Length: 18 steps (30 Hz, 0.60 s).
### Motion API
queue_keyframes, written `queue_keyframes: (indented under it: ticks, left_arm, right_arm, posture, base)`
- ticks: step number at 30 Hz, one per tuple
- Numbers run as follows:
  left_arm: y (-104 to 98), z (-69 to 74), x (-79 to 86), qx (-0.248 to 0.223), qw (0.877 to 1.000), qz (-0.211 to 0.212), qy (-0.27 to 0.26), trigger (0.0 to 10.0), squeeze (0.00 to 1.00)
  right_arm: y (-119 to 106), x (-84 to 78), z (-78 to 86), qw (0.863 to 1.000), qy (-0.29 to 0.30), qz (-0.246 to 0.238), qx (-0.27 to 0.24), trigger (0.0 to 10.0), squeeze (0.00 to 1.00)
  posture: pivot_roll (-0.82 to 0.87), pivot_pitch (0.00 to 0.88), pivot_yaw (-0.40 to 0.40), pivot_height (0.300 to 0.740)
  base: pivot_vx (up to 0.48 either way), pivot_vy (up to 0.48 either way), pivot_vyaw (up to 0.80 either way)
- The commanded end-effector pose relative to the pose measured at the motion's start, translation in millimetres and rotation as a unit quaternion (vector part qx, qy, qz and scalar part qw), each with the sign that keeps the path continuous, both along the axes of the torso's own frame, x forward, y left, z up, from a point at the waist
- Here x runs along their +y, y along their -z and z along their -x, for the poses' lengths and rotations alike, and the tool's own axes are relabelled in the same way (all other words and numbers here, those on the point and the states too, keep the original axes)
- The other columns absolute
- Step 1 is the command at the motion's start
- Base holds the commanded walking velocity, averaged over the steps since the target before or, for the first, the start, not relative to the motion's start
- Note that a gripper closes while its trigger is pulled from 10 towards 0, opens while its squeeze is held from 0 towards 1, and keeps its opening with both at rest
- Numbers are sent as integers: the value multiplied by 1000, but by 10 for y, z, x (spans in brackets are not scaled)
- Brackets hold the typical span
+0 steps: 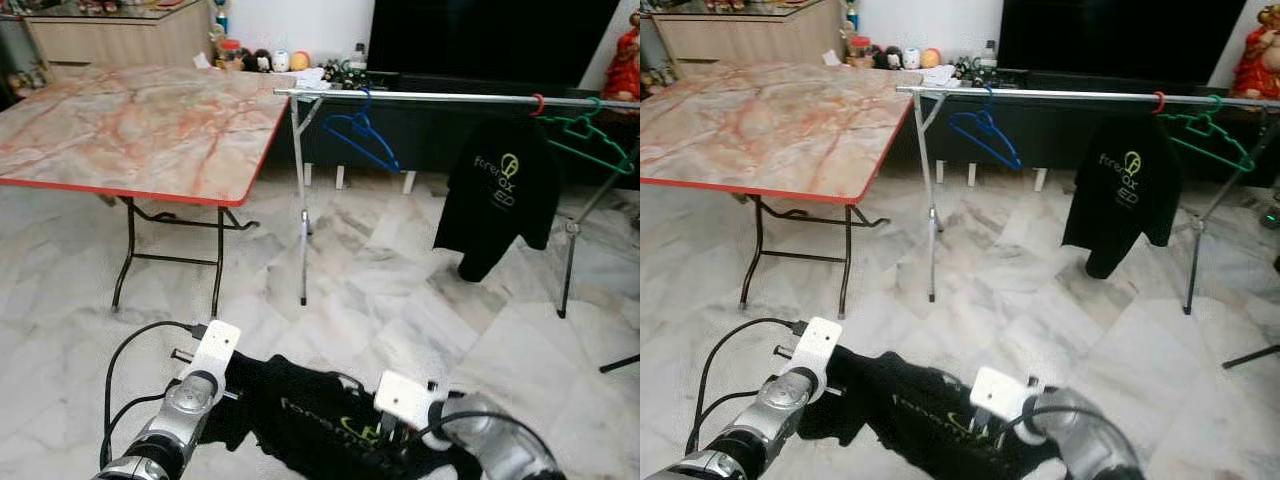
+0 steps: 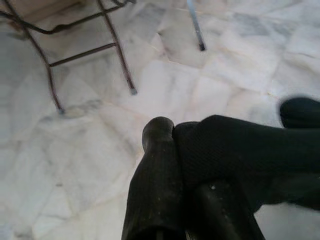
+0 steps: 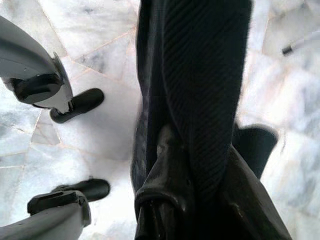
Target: Hang hanger
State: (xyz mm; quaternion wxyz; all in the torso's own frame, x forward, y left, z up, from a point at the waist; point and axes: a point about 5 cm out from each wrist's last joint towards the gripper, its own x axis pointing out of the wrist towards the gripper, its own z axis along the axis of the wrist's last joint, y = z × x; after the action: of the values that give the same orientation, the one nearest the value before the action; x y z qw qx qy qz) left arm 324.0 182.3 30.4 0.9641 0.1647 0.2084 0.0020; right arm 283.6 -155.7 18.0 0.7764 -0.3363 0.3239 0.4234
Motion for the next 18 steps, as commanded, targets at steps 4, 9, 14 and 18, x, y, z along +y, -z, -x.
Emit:
queue_keyframes:
  ticks: [4, 9, 14, 18]
  left_arm:
    - [-207, -70, 362, -57, 993, -24, -98, 0, 0]
    - [-192, -45, 419, -56, 991, -29, -119, 0, 0]
    - [-67, 10, 367, -11, 994, -29, -102, 0, 0]
    - [24, 21, 108, 27, 1000, -8, 6, 0, 0]
  right_arm:
    - [263, -339, 138, 986, 156, 35, 36, 10000, 0]
    - [122, -284, -59, 939, 324, -102, -50, 10000, 0]
    - [-165, -150, -241, 805, 470, -353, -84, 10000, 0]
    - [-235, -108, -258, 766, 491, -404, -98, 10000, 0]
  posture:
    - [-5, 58, 4, 740]
    - [-4, 52, 4, 740]
    - [-1, 54, 3, 740]
    - [-5, 61, 9, 740]
  base:
    - [0, 0, 0]
    - [0, 0, 0]
    - [0, 0, 0]
    - [0, 0, 0]
